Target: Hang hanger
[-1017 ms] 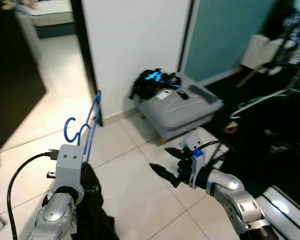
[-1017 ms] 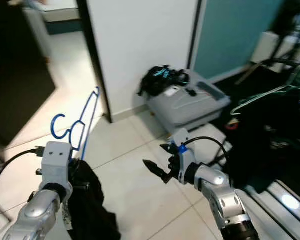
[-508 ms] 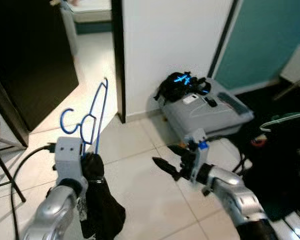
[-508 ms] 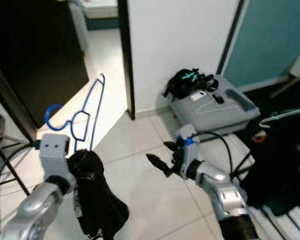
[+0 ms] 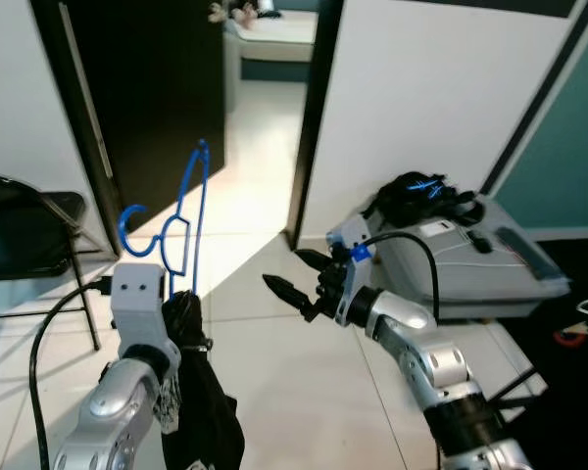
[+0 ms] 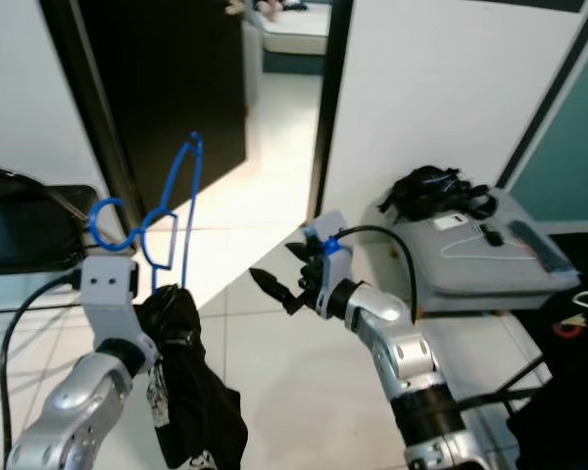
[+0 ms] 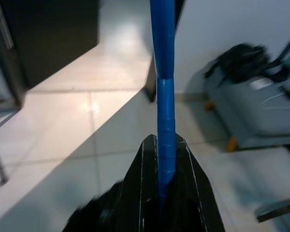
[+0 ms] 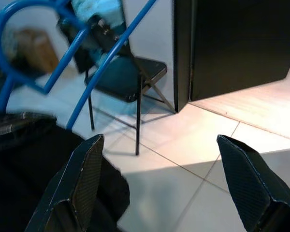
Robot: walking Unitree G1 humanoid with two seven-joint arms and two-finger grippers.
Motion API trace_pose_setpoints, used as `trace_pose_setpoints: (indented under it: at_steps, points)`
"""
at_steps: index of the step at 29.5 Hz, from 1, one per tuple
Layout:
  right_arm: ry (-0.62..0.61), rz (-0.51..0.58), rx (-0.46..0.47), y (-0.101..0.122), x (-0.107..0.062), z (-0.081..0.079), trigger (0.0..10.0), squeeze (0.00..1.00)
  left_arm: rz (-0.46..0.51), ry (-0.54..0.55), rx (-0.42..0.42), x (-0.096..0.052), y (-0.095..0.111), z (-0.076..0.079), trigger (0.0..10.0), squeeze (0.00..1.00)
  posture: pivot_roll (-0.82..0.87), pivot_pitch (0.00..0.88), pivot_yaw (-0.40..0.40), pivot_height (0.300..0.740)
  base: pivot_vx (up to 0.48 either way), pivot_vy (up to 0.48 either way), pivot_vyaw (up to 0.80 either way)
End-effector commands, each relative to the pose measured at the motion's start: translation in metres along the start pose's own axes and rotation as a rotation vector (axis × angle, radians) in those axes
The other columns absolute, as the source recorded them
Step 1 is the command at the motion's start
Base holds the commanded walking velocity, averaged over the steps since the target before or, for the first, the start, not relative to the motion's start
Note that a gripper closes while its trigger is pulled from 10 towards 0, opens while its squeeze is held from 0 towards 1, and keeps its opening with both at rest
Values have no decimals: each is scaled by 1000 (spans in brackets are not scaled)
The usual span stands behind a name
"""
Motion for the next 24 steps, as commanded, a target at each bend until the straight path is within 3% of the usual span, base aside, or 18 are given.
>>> trace_pose_setpoints:
  at_steps: [1,5,7,8,10,13,15,17,19,20,22,24]
  points:
    - [-36,30,30,7,4,0,10000,0,46,-33,8,7,8,8,10000,0,137,0,-124,740,0,0,663]
    - [-67,43,39,9,11,-3,10000,0,43,-17,16,16,7,8,10000,0,122,0,-121,740,0,0,663]
    - [-132,1,33,-4,17,-1,10000,0,16,3,22,31,2,13,10000,0,95,0,-103,740,0,0,663]
    - [-132,1,33,-4,17,-1,10000,0,16,3,22,31,2,13,10000,0,95,0,-103,740,0,0,663]
    - [-185,-12,33,-5,18,5,10000,0,13,-17,38,47,8,26,10000,0,59,0,-72,740,0,0,666]
    - [-199,-15,30,-5,16,6,10000,0,32,-29,34,50,16,30,10000,0,57,0,-70,740,0,0,665]
    - [-210,-14,29,-5,5,7,10000,0,71,-33,52,49,29,29,10000,0,52,0,-63,740,0,0,663]
    - [-225,-24,10,-7,-4,9,10000,0,61,-32,99,46,24,26,10000,0,38,0,-56,740,0,0,669]
    - [-272,-68,-78,-15,-27,16,10000,0,18,-19,87,32,4,16,10000,0,24,0,-51,740,0,0,663]
    - [-272,-68,-78,-15,-27,16,10000,0,18,-19,87,32,4,16,10000,0,24,0,-51,740,0,0,663]
    - [-277,-91,-51,-35,-70,10,10000,0,-61,-41,92,-6,-27,9,10000,0,20,0,-49,740,0,0,663]
    - [-311,-72,4,-45,-98,-1,10000,0,-116,-51,69,-39,-44,10,10000,0,11,0,-53,740,0,0,663]
Point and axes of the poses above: a point about 5 cm out from each wrist's last joint towards the gripper, its own x axis pointing out of the wrist towards the gripper, its own y axis along the axis of the wrist's last joint, z = x × y, the point moved 2 cm from there along x, pointing out of the wrist towards the gripper, and after that the axes turned 8 degrees about x, right-handed, at the moved point
